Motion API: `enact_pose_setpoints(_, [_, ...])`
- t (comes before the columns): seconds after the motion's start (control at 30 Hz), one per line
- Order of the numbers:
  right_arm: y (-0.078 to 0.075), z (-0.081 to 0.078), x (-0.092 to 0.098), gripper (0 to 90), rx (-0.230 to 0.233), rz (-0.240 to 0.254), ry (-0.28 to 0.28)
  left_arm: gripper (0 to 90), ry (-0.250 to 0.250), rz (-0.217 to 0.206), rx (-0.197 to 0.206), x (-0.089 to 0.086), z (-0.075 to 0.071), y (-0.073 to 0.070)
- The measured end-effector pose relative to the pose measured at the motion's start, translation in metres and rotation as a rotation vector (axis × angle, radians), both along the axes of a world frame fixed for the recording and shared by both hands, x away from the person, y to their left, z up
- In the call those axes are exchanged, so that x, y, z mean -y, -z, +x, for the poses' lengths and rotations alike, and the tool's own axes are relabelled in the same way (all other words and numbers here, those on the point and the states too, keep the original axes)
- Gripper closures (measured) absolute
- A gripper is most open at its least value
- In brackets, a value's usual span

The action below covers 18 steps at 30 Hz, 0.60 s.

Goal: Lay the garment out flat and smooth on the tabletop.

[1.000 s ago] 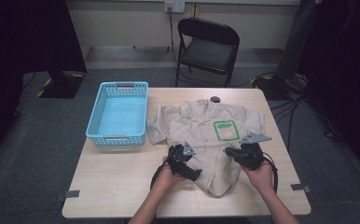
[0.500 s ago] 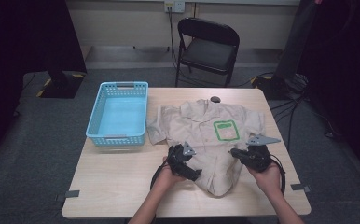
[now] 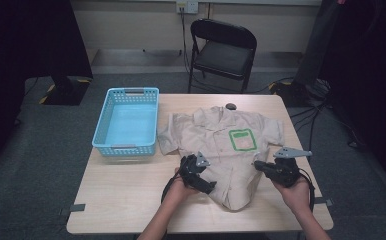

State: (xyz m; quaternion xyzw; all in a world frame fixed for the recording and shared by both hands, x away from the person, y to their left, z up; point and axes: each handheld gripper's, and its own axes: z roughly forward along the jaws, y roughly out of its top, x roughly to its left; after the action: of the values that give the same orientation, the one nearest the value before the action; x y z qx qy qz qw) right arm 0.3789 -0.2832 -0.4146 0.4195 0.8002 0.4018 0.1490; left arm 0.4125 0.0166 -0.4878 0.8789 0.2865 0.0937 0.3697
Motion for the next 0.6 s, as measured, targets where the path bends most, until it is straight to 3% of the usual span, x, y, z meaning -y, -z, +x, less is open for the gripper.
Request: enact_pose_setpoints(0.6, [0.003, -0.011, 0.015, 87.1, -0.007, 0.020, 0.004, 0.0, 0.000, 0.000, 0.000, 0.000, 0.000, 0.000])
